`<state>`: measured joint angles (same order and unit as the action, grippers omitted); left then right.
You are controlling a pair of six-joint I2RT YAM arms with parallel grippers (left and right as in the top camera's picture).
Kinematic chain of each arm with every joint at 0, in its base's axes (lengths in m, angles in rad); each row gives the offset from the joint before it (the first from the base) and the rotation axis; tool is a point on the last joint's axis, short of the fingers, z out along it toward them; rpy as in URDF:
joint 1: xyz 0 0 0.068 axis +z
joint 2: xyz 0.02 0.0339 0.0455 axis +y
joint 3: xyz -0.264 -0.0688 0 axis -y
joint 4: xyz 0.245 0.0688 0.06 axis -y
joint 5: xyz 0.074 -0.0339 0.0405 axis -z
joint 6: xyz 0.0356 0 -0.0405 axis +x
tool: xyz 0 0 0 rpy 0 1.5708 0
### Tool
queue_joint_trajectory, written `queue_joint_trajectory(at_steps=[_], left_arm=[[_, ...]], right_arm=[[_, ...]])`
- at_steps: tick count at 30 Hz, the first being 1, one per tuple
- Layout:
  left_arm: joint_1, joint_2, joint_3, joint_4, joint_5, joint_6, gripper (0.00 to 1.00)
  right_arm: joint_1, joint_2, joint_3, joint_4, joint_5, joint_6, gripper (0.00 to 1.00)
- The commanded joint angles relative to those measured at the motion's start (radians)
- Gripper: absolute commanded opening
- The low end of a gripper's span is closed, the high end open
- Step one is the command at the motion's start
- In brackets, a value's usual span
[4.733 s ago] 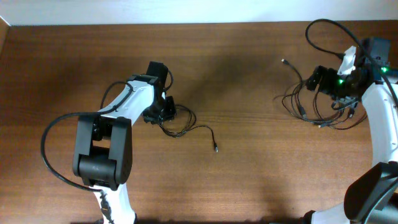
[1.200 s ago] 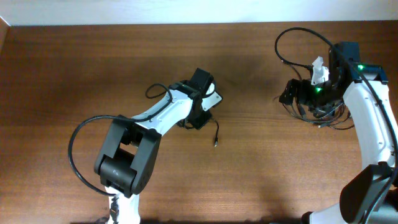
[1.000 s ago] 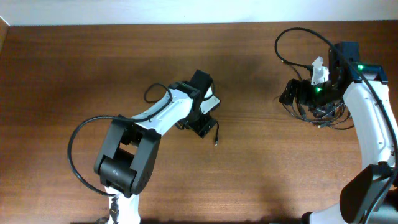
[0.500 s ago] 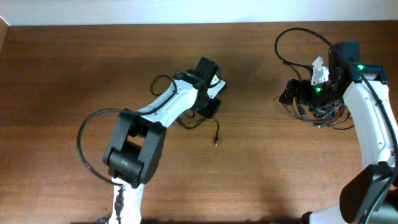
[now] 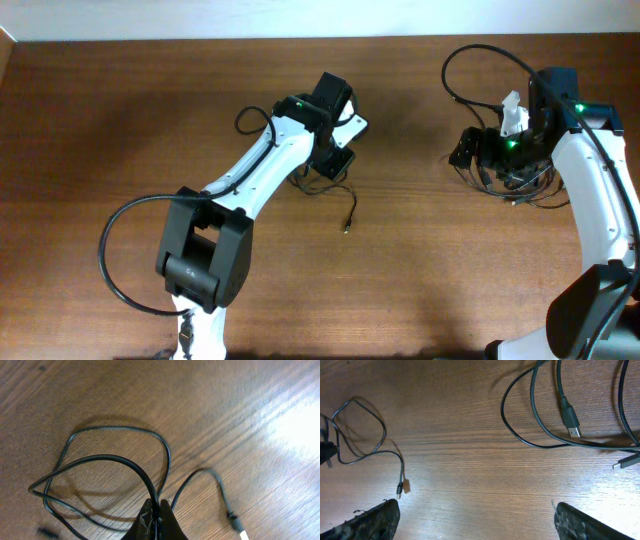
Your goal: Untangle cables
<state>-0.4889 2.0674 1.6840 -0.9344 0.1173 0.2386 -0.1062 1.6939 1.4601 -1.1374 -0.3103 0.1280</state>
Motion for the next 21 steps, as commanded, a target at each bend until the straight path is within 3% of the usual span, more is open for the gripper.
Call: queue_joint_trajectory(at_steps=[1,10,15,16,18,20,21], left_arm=[[-0.001,-0.023,0.011,-0.008,-0.01,0.14,0.0],[-0.002,-0.022,-0.011,-0.161,-0.003,0.156,0.02],[-0.002,-0.022,-0.074,-0.151,-0.002,0.156,0.12],[-0.002,-0.022,-0.082,-0.143,-0.002,0.156,0.31],[-0.002,-0.021,-0.085,-0.104,-0.002,0.156,0.54],[-0.002,-0.021,-0.086,-0.071,-0.002,0.148,0.61],[-0.002,-0.021,-0.086,-0.063,-0.002,0.14,0.73]], right_arm=[[0.0,0.002,0.002,0.0,0.012,0.003,0.98],[0.0,0.002,0.002,0.0,0.012,0.003,0.98],[0.0,0.002,0.002,0.0,0.012,0.003,0.98],[0.0,0.002,0.002,0.0,0.012,0.003,0.98],[0.0,0.002,0.002,0.0,0.012,0.003,0.98],[0.0,0.002,0.002,0.0,0.012,0.003,0.98],[0.0,0.002,0.002,0.0,0.012,0.003,0.99]])
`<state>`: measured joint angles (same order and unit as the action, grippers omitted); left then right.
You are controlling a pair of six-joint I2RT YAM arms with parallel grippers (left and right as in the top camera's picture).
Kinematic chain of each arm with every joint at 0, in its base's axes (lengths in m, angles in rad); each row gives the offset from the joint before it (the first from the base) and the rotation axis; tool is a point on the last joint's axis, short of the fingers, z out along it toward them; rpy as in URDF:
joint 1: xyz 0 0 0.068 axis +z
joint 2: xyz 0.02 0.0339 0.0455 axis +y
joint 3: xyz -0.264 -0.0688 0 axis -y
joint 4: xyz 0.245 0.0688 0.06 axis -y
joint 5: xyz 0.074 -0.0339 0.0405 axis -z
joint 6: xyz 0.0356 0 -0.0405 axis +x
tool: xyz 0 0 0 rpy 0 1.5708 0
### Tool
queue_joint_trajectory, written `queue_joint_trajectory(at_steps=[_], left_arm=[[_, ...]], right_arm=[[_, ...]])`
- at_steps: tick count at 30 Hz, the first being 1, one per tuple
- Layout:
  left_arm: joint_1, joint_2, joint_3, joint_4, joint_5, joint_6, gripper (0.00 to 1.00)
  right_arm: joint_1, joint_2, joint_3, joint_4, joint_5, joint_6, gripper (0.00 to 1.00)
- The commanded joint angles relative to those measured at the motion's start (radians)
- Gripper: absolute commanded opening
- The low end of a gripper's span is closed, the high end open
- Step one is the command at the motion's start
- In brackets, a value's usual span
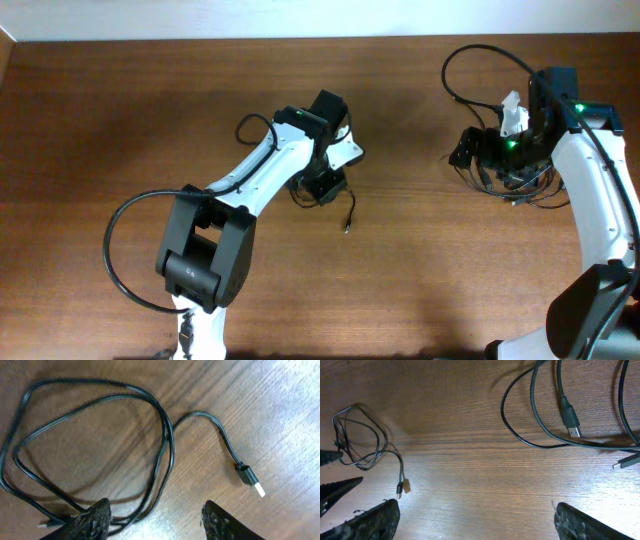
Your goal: Untangle cables
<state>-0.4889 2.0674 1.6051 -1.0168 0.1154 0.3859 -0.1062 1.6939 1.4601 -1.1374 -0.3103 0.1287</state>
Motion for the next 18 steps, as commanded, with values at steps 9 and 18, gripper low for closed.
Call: queue_joint_trajectory(at_steps=[9,18], left_arm=[[0.121,-0.223,0.017,0.103,-0.034,-0.294,0.97],[0.499,-0.252,0.016,-0.011,-0.034,-0.461,0.99]], right_arm=[[0.0,0.002,0.002,0.0,0.012,0.002,0.98],[0.0,0.002,0.002,0.055,-0.041,0.004,0.98]])
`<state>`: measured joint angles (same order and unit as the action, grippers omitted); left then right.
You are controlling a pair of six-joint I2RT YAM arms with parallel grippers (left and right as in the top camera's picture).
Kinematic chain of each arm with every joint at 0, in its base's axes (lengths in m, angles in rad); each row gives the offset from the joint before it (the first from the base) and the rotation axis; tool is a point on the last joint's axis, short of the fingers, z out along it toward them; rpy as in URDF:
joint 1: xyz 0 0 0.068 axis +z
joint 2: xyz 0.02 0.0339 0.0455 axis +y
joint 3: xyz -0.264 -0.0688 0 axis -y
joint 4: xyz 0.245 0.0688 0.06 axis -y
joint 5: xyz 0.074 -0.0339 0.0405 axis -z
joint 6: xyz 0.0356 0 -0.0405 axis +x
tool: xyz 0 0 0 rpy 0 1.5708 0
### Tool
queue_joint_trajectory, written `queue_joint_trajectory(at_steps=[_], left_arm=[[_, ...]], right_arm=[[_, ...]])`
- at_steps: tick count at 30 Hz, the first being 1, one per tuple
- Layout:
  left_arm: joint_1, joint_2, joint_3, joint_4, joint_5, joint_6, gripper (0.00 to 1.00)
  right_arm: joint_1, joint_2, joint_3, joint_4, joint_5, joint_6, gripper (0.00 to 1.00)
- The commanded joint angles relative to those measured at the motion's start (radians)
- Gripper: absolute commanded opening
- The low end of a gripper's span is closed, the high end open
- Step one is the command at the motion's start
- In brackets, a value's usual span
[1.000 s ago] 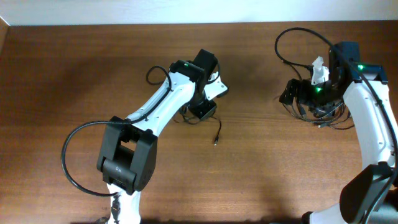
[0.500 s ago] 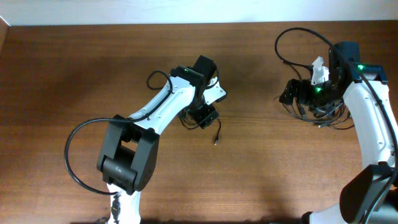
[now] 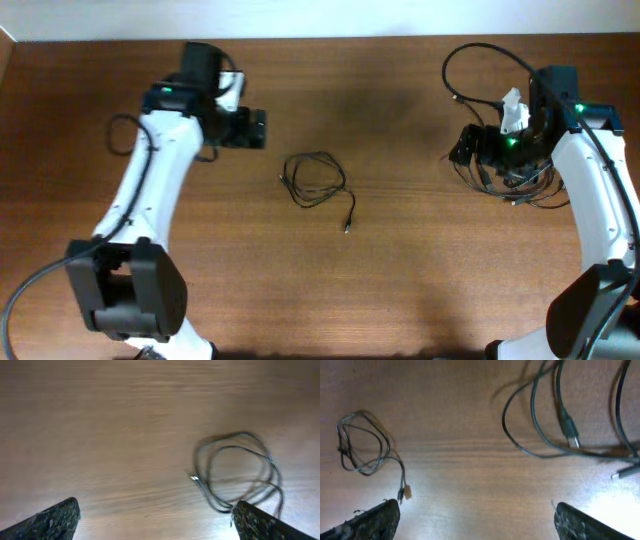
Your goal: Untangle cables
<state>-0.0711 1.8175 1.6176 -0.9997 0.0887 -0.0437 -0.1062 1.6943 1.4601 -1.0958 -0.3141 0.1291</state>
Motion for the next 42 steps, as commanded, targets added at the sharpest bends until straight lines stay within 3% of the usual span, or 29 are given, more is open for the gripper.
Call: queue_joint_trajectory(at_steps=[1,6,9,11,13,14,15,19,23,26,32,42], left_arm=[[0.106,-0.002,0.003,-0.031,-0.007,-0.032,0.99],[0.142,-0.002,0.003,-0.031,-0.007,-0.032,0.99],[0.142,-0.002,0.003,-0.031,-0.007,-0.032,0.99],[0.142,-0.002,0.003,-0.031,-0.007,-0.032,0.99],[0.142,-0.002,0.003,-0.031,-0.007,-0.032,0.99],[0.142,-0.002,0.003,-0.031,-0.007,-0.032,0.99],[0.142,-0.002,0.003,-0.031,-0.007,-0.031,0.99],[0.142,-0.002,0.003,-0.031,-0.007,-0.032,0.99],[0.142,-0.002,0.003,-0.031,-0.007,-0.032,0.99],[0.142,-0.002,0.003,-0.031,-0.007,-0.032,0.99],[0.142,-0.002,0.003,-0.031,-0.007,-0.031,0.99],[0.142,-0.002,0.003,-0.031,-0.007,-0.032,0.99]], right_arm=[[0.0,0.001,0.002,0.031,-0.061,0.011,0.98],[0.011,0.001,0.002,0.084,-0.252,-0.018,0.96],[0.13,0.001,0.002,0.079,-0.255,-0.213,0.64],[0.219,0.001,0.002,0.087,-0.254,-0.359,0.66],[0.319,0.001,0.002,0.124,-0.275,-0.379,0.75],[0.36,0.001,0.002,0.166,-0.304,-0.389,0.62],[0.434,0.001,0.002,0.212,-0.303,-0.51,0.27],[0.581,0.016,0.002,0.233,-0.302,-0.681,0.25],[0.676,0.091,0.002,0.275,-0.147,-0.702,0.41],[0.681,0.18,0.002,0.363,-0.099,-0.502,0.44],[0.681,0.321,0.002,0.51,0.215,0.108,0.44],[0.683,0.389,0.002,0.447,0.36,0.293,0.33]])
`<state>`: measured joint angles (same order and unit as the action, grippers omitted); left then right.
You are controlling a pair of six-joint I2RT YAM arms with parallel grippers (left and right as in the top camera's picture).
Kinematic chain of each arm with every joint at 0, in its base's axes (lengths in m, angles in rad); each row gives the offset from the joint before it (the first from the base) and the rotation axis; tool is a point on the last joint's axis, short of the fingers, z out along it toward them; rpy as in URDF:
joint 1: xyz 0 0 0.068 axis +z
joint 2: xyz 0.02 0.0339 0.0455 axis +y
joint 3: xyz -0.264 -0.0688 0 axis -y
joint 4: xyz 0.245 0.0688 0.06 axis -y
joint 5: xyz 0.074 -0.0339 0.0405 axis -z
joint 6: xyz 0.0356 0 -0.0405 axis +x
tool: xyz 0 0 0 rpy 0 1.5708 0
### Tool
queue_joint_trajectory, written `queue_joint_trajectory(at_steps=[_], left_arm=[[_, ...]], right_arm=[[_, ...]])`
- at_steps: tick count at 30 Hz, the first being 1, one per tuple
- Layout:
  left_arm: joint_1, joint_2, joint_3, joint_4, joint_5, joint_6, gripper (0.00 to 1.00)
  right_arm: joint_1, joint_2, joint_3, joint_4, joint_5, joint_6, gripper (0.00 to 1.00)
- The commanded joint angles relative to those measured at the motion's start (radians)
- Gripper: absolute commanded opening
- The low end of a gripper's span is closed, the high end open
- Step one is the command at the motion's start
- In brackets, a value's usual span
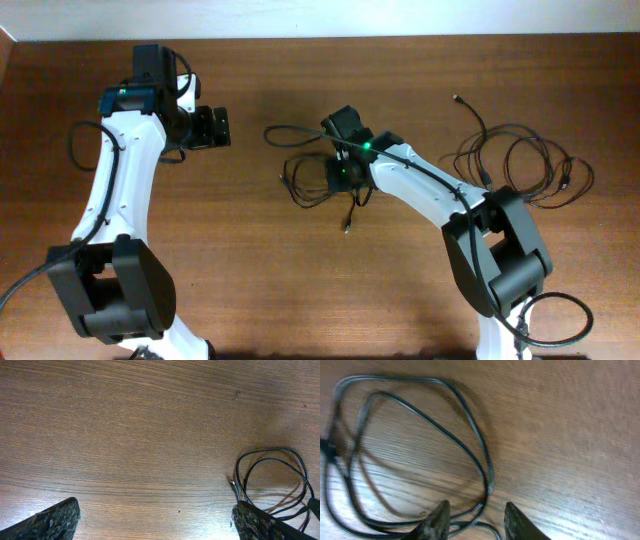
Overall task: Untangle cables
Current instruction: 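Bring the right gripper to the center cable and grasp it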
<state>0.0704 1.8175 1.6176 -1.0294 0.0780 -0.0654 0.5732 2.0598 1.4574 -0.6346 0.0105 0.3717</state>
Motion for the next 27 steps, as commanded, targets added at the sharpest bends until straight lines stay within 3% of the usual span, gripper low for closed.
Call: queue_joint_trajectory(at_steps=[1,5,6,8,10,12,17,18,19,20,23,27], left_arm=[[0.001,-0.002,0.003,-0.001,0.003,-0.01,0.99],[0.001,-0.002,0.003,-0.001,0.003,-0.01,0.99],[0.001,-0.002,0.003,-0.001,0.003,-0.01,0.99],[0.001,-0.002,0.003,-0.001,0.003,-0.01,0.99],[0.001,-0.002,0.003,-0.001,0.003,-0.01,0.99],[0.001,-0.002,0.003,-0.001,0.003,-0.01,0.99],[0.001,-0.002,0.003,-0.001,0.003,-0.01,0.99],[0.001,-0.002,0.003,-0.001,0.004,-0.01,0.99],[0.001,-0.002,0.003,-0.001,0.003,-0.01,0.99],[0.001,-0.002,0.003,-0.001,0.003,-0.01,0.99],[0.001,-0.002,0.003,-0.001,0.003,-0.01,0.99],[0.001,-0.002,0.003,-0.001,0.003,-0.01,0.99]], right_arm=[[0.003,0.029,0.003,-0.027,0.036,0.092,0.34],[0.003,0.041,-0.014,-0.008,0.031,0.161,0.37],[0.003,0.041,-0.014,-0.003,0.02,0.161,0.29],[0.003,0.041,-0.014,0.016,0.002,0.161,0.39],[0.002,0.041,-0.014,0.023,-0.064,0.161,0.39],[0.006,0.041,-0.022,0.022,-0.098,0.187,0.35],[0.008,0.042,-0.079,0.031,0.055,0.325,0.3],[0.008,0.042,-0.079,0.042,0.053,0.325,0.25],[0.008,0.041,-0.079,0.065,0.029,0.325,0.08],[0.008,0.039,-0.078,0.074,-0.012,0.325,0.04],[0.007,-0.035,-0.068,0.084,-0.051,0.297,0.04],[0.008,-0.251,-0.027,0.088,-0.198,0.121,0.04]])
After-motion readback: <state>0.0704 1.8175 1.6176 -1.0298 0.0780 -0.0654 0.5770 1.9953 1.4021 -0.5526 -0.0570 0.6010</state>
